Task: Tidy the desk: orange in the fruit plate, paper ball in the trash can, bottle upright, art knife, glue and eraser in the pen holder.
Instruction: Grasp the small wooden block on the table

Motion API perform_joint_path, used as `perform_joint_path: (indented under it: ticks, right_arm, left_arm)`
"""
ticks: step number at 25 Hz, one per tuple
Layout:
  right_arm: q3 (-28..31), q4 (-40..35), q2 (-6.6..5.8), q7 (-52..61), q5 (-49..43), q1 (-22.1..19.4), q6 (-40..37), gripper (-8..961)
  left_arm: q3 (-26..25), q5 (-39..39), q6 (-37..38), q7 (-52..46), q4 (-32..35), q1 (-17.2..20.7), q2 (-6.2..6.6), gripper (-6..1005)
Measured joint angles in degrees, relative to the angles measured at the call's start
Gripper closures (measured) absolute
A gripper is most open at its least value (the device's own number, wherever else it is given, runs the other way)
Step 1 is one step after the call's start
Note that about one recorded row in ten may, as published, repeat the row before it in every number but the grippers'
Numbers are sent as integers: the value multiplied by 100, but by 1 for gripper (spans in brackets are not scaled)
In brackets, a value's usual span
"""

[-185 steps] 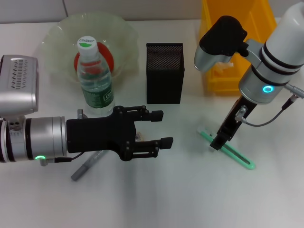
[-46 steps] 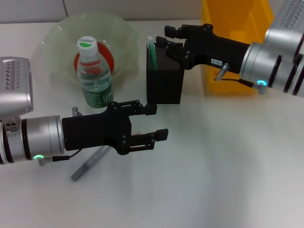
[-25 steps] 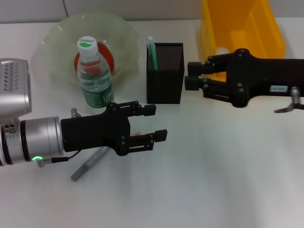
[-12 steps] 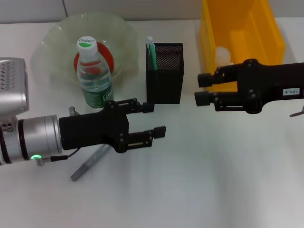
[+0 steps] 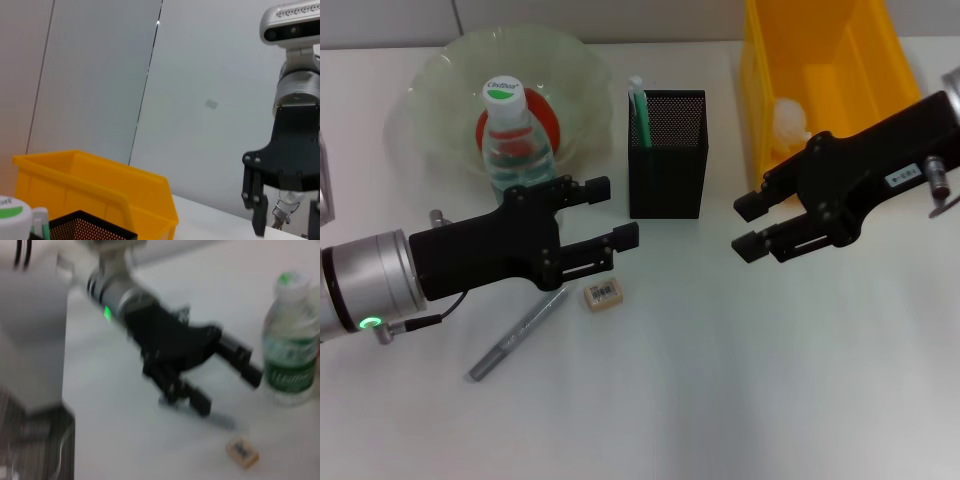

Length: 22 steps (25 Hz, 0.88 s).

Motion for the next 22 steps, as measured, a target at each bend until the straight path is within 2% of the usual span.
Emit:
perform_joint_path:
  ticks: [2, 3, 6, 7, 8, 9, 12, 13, 22]
  right_arm:
    - [-219, 37, 33, -146, -373, 226, -62, 462]
    - [-598, 175, 51, -323, -607, 451, -96, 462]
    - [-929, 441, 68, -457, -711, 673, -101, 462]
    - [-1054, 590, 98, -521, -758, 779, -73, 461]
    - [-1163, 806, 180, -669, -837, 927, 37, 461]
    - [-1163, 806, 180, -669, -837, 927, 37, 461]
    - [-1256, 911, 288, -935, -930, 994, 366, 461]
    - [-1447, 930, 306, -1044, -931, 988, 668, 461]
    - [-2421, 1298, 331, -1259, -724, 999, 1880, 462]
  left_arm:
    - [1, 15, 0, 3, 11, 49, 16, 327]
    - [2, 23, 3, 30, 16, 97, 39, 327]
    - [2, 27, 12, 58, 18, 148, 76, 328]
    - [2, 29, 15, 65, 19, 163, 86, 328]
    - [0, 31, 21, 67, 24, 224, 96, 328]
    - [0, 31, 21, 67, 24, 224, 96, 328]
    - [-6, 32, 20, 67, 28, 272, 106, 328]
    - [-6, 32, 20, 67, 28, 282, 108, 328]
    - [-6, 32, 6, 67, 28, 289, 115, 329]
